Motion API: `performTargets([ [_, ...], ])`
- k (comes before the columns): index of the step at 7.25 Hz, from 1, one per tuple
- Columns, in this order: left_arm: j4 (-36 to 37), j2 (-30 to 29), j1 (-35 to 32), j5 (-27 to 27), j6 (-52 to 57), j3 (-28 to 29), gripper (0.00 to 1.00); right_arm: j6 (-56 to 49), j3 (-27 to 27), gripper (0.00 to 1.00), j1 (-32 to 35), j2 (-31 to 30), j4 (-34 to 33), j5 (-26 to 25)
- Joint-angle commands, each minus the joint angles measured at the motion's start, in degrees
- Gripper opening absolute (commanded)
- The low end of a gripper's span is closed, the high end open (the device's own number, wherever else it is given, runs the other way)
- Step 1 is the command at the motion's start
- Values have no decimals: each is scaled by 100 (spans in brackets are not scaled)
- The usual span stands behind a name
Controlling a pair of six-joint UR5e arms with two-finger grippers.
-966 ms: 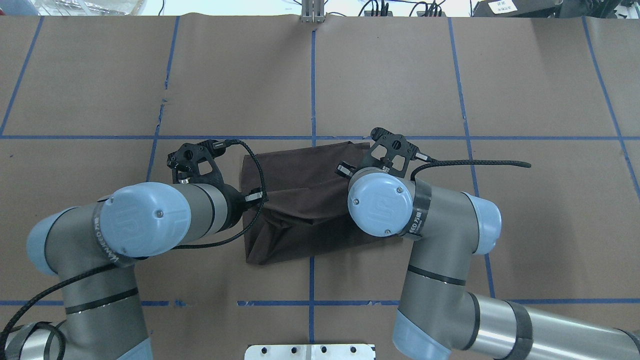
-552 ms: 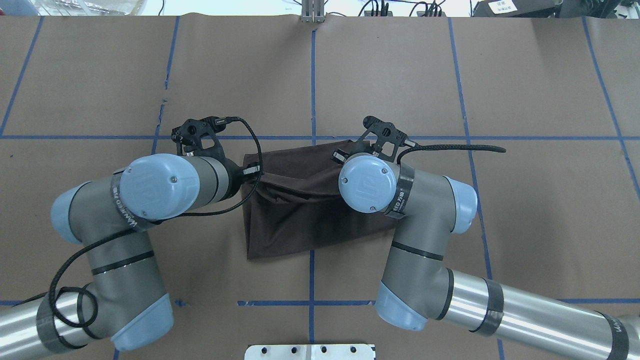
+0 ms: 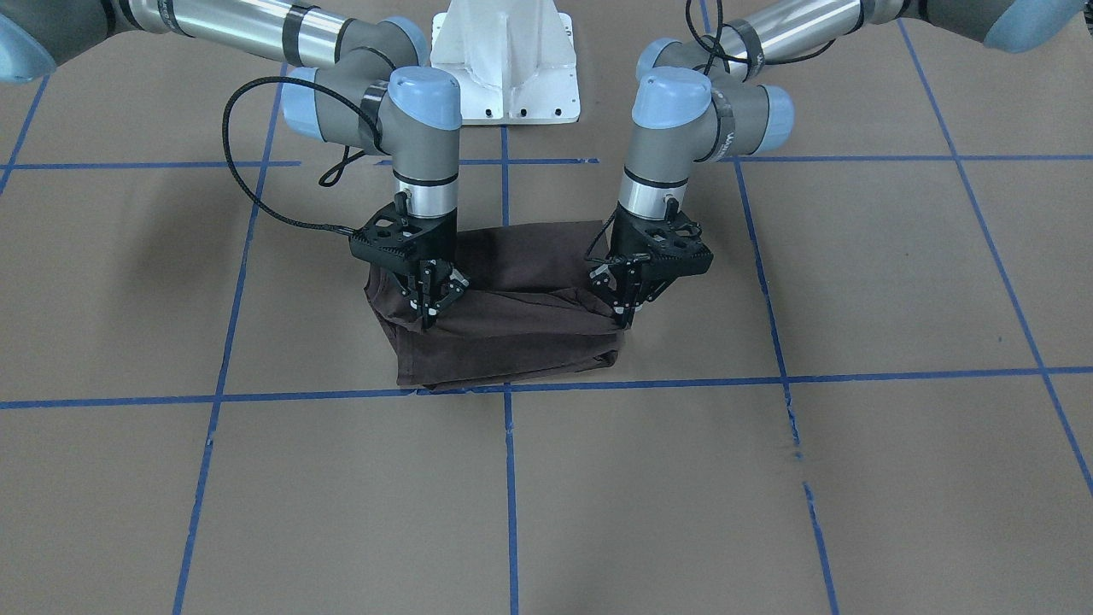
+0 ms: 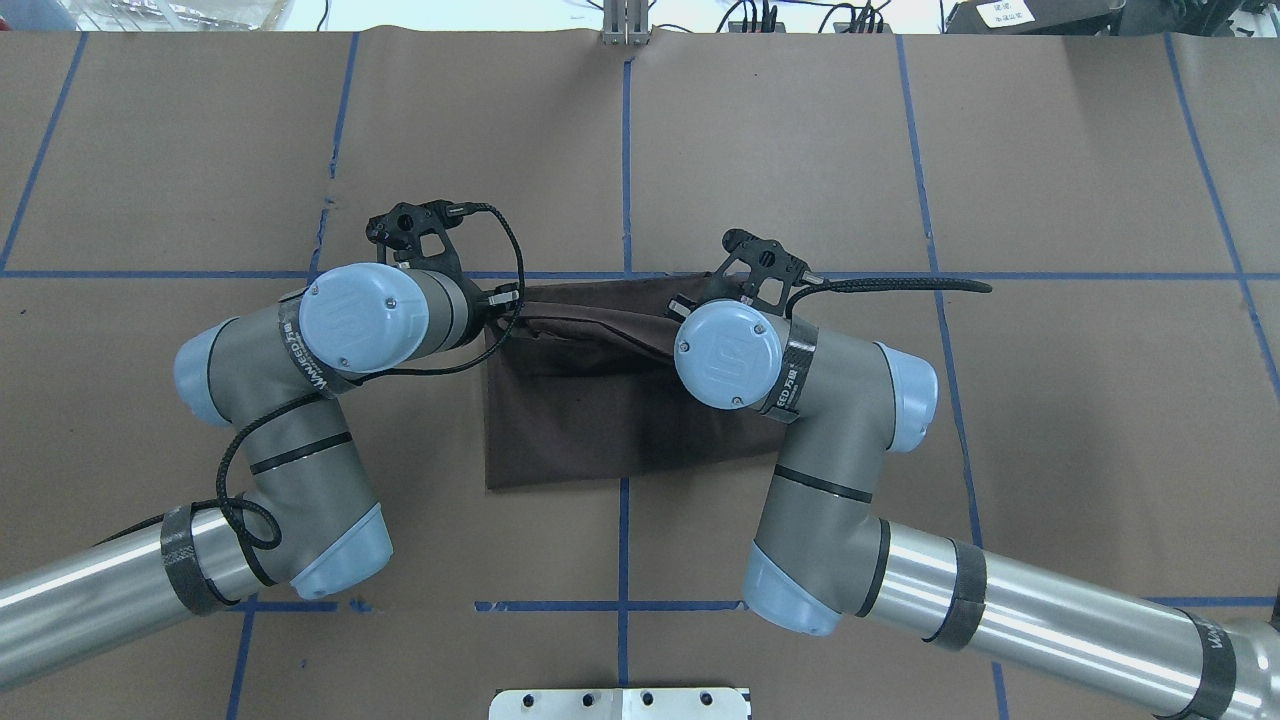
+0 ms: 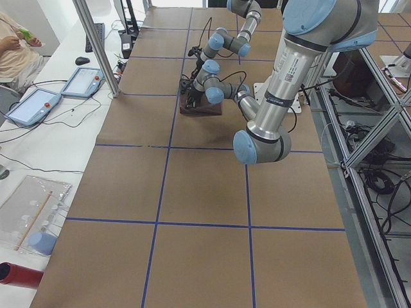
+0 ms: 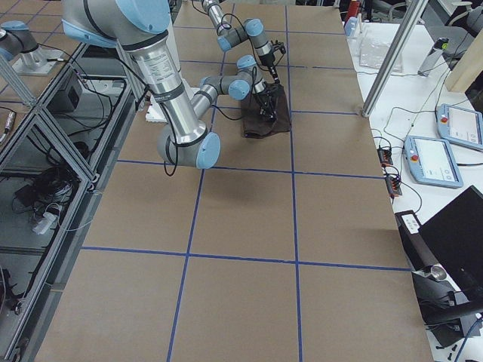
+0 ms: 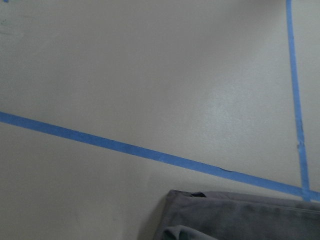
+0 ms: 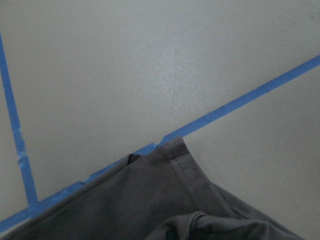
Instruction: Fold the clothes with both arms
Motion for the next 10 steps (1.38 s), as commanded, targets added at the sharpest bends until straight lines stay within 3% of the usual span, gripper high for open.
performTargets([
  [1, -139, 42, -39, -37, 682, -15, 100, -814, 22, 100, 133, 23, 47, 181],
  [2, -166, 42, -248, -611, 1113, -42, 100, -999, 127, 100, 309, 111, 39, 775],
  [3, -158, 76, -520, -1087, 1587, -120, 100, -1053, 372, 100, 310, 146, -14, 885],
  [4, -166, 164, -575, -1118, 1757, -165, 100, -1054, 427, 100, 171, 190, -23, 825],
  [7, -166, 173, -575, -1118, 1706, -174, 100, -1561, 139, 100, -690, 182, -23, -210],
  [10, -210, 182, -575, -1118, 1697, -165, 100, -1843, -337, 100, -709, 375, -23, -423],
])
